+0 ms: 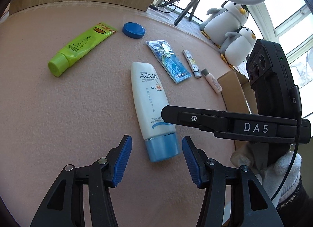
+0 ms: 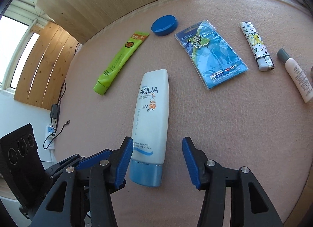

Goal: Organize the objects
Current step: 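Close the right gripper around the sunscreen bottle near its blue cap, then lift the sunscreen bottle with the right gripper and lower it into the box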

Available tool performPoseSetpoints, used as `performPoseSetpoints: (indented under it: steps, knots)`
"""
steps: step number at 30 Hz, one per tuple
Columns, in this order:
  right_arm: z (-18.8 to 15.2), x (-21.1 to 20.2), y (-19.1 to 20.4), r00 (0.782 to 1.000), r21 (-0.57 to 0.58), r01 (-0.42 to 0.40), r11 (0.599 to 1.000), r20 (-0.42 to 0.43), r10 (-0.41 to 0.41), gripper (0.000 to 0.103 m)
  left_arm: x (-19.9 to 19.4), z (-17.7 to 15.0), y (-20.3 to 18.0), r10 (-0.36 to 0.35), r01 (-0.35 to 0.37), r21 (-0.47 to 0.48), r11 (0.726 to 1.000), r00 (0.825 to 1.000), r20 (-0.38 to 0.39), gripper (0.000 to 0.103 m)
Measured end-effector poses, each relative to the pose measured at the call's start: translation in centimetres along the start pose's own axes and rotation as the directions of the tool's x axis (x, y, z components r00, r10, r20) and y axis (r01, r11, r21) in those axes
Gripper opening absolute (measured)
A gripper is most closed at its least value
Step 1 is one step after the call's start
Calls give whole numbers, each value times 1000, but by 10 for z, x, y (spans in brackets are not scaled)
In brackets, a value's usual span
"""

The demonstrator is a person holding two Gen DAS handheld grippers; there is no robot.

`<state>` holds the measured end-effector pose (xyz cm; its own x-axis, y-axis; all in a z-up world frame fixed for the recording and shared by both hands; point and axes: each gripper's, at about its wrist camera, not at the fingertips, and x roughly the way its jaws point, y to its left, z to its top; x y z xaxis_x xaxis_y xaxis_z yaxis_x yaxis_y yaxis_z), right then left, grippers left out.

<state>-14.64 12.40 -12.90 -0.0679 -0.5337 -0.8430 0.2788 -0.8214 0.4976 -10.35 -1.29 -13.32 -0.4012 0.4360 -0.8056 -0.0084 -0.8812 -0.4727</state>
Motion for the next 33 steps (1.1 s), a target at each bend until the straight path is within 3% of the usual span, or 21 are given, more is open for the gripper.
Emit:
performPoseSetpoints:
  steps: [11,16,19,33]
  knots:
    - [4,5,0,999,-16,-8,1000,-42,7,49,28,8,-3,-28,28,5,1000,999,-41,55]
    - [4,13,3,997,-17,-27,999,-71,26,48,30,7,-6,-31,32,12,999,999,-43,48]
    - [3,15,4,997,-17,-28,999,-76,27,43,31,7,-8,-25,26,13,1000,999,-40,48]
    - [-12,-21,1,1000,-7,-13,1000,27,13,40,9,8,-51,-36,35,99,994,999,2,47]
